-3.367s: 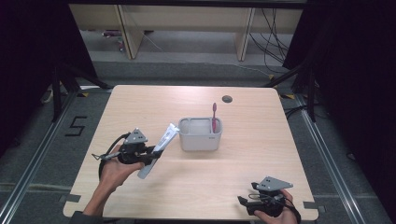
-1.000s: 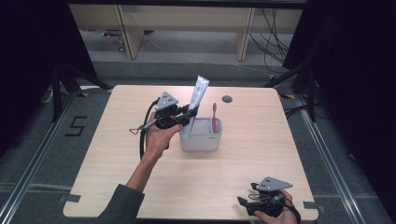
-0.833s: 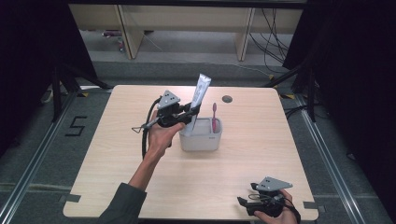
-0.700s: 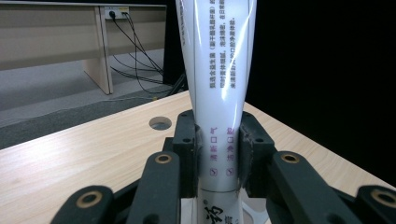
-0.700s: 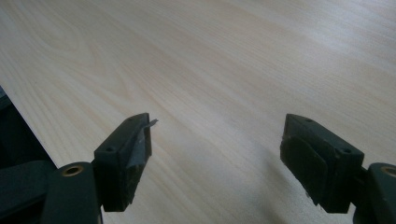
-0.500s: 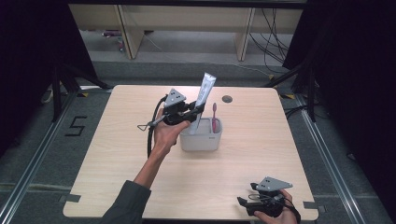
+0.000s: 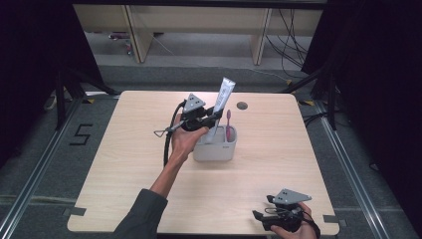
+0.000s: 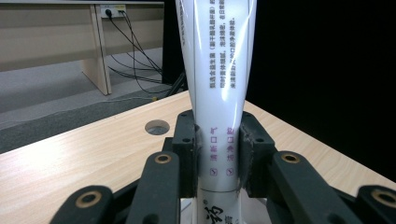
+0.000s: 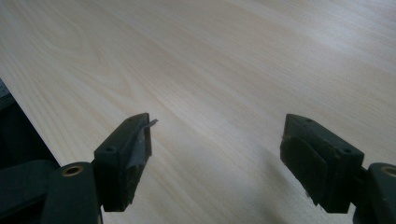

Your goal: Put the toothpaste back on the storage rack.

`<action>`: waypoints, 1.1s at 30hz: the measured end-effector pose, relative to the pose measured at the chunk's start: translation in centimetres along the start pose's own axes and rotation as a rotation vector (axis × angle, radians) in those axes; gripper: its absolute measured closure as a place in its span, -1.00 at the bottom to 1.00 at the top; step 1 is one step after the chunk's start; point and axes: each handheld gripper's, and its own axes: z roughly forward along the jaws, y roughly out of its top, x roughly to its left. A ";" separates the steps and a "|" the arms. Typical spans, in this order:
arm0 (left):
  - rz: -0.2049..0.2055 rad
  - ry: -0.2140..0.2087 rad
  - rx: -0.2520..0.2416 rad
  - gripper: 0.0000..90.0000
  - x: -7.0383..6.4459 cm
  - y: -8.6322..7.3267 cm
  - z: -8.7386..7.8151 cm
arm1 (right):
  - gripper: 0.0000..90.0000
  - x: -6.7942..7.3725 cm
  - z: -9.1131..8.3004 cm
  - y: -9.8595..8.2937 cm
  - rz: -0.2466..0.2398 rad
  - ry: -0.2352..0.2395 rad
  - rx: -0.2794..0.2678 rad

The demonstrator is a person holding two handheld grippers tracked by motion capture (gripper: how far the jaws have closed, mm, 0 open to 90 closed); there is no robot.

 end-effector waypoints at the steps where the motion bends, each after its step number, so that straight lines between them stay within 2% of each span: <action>1: 0.000 0.001 -0.002 0.58 0.1 0.0 0.1 | -0.43 0.0 0.0 0.0 0.000 0.000 0.000; 9: -0.010 0.012 -0.003 0.58 0.8 -0.7 0.8 | -0.43 0.0 0.0 0.0 0.001 0.001 -0.002; 10: -0.010 0.012 -0.001 0.58 0.9 -0.8 1.0 | -0.43 0.2 -0.1 0.0 0.024 0.004 0.009; 13: -0.006 0.011 -0.002 0.58 0.9 -1.0 1.2 | -0.43 0.1 -0.1 0.0 0.022 0.003 0.007; 14: -0.007 0.013 0.000 0.58 1.0 -1.0 1.2 | -0.43 0.3 -0.1 -0.1 0.038 0.001 0.012; 15: -0.006 0.015 -0.001 0.58 1.0 -1.1 1.3 | -0.43 0.0 0.0 0.0 0.001 0.003 -0.002; 16: -0.012 0.015 0.002 0.58 1.0 -1.2 1.3 | -0.43 0.0 0.0 0.0 0.000 0.000 0.001; 18: -0.015 0.017 0.002 0.58 1.1 -1.4 1.4 | -0.43 0.2 -0.1 -0.1 0.026 0.003 0.010; 21: -0.026 0.017 0.000 0.57 1.1 -1.6 1.5 | -0.43 0.1 -0.1 -0.1 0.022 -0.001 0.002; 22: -0.023 0.018 0.005 0.57 1.2 -1.8 1.6 | -0.43 0.3 -0.1 -0.1 0.039 0.000 0.007; 23: -0.023 0.020 0.006 0.57 1.3 -1.9 1.6 | -0.43 0.1 -0.1 0.0 0.009 -0.006 0.000; 28: -0.031 0.025 0.009 0.57 1.5 -2.3 1.7 | -0.43 0.0 -0.1 0.0 -0.005 -0.006 0.002; 29: -0.028 0.027 0.009 0.57 1.5 -2.3 1.7 | -0.43 0.2 -0.1 0.0 0.017 -0.005 0.003; 33: -0.037 0.030 0.013 0.57 1.5 -2.6 1.7 | -0.43 0.2 0.0 -0.1 0.026 0.010 0.002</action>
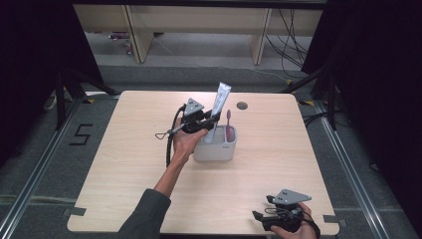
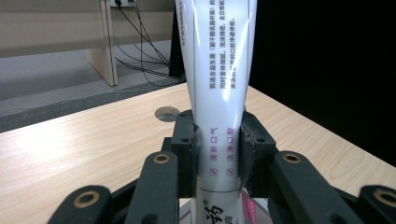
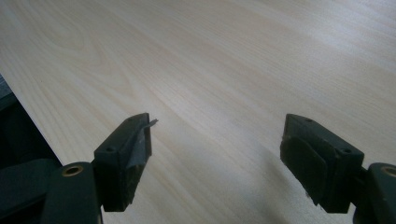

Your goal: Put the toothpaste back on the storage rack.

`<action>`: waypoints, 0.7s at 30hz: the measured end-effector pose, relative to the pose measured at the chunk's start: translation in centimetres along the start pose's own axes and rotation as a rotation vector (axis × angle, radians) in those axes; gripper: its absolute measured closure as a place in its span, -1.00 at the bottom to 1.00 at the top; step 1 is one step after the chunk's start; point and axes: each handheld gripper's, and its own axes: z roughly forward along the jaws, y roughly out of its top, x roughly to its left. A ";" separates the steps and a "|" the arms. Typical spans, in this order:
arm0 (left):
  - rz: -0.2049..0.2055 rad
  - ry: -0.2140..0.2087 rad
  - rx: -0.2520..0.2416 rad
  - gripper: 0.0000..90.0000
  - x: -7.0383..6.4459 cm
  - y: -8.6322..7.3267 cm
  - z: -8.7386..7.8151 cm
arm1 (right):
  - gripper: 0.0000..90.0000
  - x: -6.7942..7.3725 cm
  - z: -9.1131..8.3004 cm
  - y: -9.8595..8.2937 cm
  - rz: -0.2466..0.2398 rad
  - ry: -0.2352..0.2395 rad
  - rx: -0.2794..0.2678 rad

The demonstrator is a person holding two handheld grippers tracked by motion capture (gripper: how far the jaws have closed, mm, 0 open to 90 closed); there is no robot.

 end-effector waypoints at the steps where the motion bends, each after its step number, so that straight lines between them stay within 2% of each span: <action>1: -0.004 -0.004 0.003 0.57 0.0 -0.2 0.0 | -0.43 0.0 0.0 0.0 -0.010 -0.009 0.000; 3: -0.005 -0.003 0.004 0.56 0.1 -0.3 0.0 | -0.43 0.0 -0.1 0.0 -0.011 -0.009 0.003; 4: -0.008 -0.003 0.003 0.56 0.1 -0.5 0.1 | -0.43 -0.2 -0.1 0.0 -0.029 -0.014 0.002; 7: -0.003 0.004 0.023 0.56 0.2 -0.9 0.1 | -0.43 0.0 -0.1 0.0 -0.010 -0.009 0.003; 11: -0.003 0.004 0.026 0.56 0.3 -1.1 0.1 | -0.43 0.0 0.0 0.0 -0.011 -0.011 0.003; 12: -0.002 0.006 0.024 0.56 0.2 -1.2 0.0 | -0.43 0.1 0.0 0.0 0.002 -0.008 0.006; 13: -0.001 0.004 0.024 0.56 0.2 -1.3 0.0 | -0.43 0.0 0.0 0.0 -0.023 -0.012 0.000; 14: -0.004 0.005 0.026 0.56 0.2 -1.4 0.0 | -0.43 0.1 0.0 0.0 -0.009 -0.007 0.003; 16: -0.004 0.008 0.030 0.55 0.3 -1.6 0.0 | -0.43 -0.1 0.0 0.0 -0.029 -0.014 0.001; 18: -0.002 0.010 0.034 0.55 0.3 -1.8 0.0 | -0.43 0.1 0.0 0.0 -0.013 -0.007 0.003; 19: -0.004 0.012 0.036 0.55 0.3 -1.9 0.0 | -0.43 -0.1 0.0 0.0 -0.030 -0.012 0.000; 20: -0.004 0.014 0.037 0.55 0.3 -1.9 0.0 | -0.43 0.1 0.0 0.0 -0.011 -0.008 0.004; 21: 0.002 0.014 0.044 0.55 0.2 -2.1 -0.1 | -0.43 0.1 0.0 0.0 -0.012 -0.009 0.004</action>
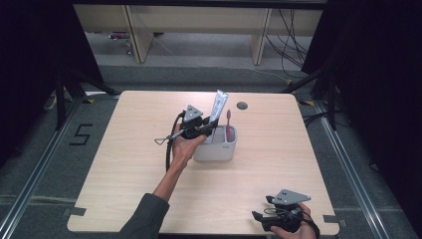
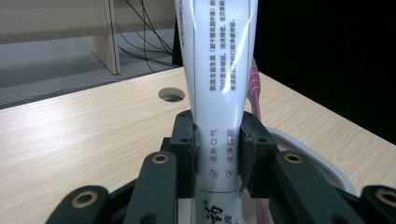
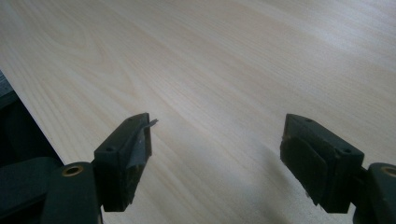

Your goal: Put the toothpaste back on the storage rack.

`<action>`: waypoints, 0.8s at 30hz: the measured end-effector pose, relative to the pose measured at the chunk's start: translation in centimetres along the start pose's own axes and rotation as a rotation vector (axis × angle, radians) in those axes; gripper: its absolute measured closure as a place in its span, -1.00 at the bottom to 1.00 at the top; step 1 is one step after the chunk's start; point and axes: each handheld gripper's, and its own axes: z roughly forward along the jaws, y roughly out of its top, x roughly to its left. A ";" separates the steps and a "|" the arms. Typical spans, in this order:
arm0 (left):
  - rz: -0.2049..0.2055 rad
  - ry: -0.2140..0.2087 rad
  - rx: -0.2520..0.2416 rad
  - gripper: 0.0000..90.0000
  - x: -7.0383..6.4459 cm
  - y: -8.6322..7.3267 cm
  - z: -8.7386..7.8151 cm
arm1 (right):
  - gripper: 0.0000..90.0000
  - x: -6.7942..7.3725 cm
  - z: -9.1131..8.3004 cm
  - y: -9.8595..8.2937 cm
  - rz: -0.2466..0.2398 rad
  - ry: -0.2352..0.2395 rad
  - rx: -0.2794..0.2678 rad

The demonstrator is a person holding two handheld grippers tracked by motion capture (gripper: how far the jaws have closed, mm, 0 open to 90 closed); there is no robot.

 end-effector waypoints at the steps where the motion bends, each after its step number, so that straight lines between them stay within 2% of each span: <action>1: 0.000 0.000 0.000 0.55 0.0 0.0 0.0 | -0.43 0.0 0.0 0.0 0.000 0.000 0.000; 8: 0.035 0.002 0.015 0.55 -0.6 0.0 -0.1 | -0.43 0.0 0.0 0.0 0.000 0.003 0.001; 19: 0.044 0.009 0.038 0.54 -0.5 -0.6 -0.6 | -0.43 0.1 0.0 0.0 0.000 0.007 0.006; 24: 0.056 0.021 0.065 0.53 -0.6 -0.7 -0.7 | -0.43 0.1 0.0 0.0 0.000 0.007 0.006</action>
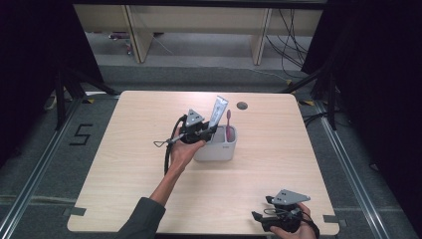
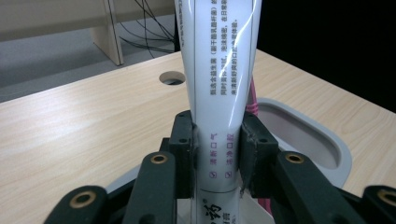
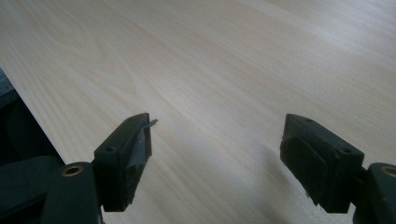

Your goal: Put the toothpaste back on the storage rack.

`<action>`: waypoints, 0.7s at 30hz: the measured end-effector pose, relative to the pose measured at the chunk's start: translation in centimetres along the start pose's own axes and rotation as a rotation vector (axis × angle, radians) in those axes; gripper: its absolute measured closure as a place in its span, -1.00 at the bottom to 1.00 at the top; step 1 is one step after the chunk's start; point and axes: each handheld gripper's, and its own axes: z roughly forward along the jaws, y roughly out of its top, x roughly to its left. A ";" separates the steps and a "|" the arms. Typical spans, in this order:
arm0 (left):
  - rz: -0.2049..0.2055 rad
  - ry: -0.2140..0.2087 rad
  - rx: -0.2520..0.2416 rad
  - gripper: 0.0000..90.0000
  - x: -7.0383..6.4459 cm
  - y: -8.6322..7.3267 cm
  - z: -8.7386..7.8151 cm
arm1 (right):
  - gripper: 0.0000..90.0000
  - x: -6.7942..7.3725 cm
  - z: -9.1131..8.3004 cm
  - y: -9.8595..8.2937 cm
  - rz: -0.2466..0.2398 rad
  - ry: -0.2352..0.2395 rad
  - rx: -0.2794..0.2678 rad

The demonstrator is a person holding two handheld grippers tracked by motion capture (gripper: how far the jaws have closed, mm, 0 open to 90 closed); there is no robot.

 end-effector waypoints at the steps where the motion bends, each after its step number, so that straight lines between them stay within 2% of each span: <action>1: 0.000 0.000 0.000 0.53 0.0 0.0 0.0 | -0.43 0.0 0.0 0.0 0.000 0.000 0.000; 14: 0.025 0.021 0.051 0.40 0.2 -0.2 -0.6 | -0.43 0.0 0.1 0.0 -0.001 0.002 0.002; 15: 0.025 0.022 0.053 0.38 0.2 -0.3 -0.6 | -0.43 -0.2 0.1 0.0 -0.022 0.003 -0.001; 17: 0.021 0.029 0.047 0.29 0.2 -0.3 -0.7 | -0.43 -0.2 0.1 0.0 -0.022 0.003 -0.001; 19: 0.006 0.028 0.017 0.26 0.1 -0.1 -1.0 | -0.43 -0.2 0.1 0.0 -0.023 0.003 -0.001; 20: 0.007 0.029 -0.014 0.17 0.0 0.3 -1.3 | -0.43 -0.2 0.1 0.0 -0.026 0.004 0.000; 21: 0.007 0.029 -0.014 0.11 0.0 0.3 -1.3 | -0.43 -0.2 0.1 0.0 -0.026 0.004 0.000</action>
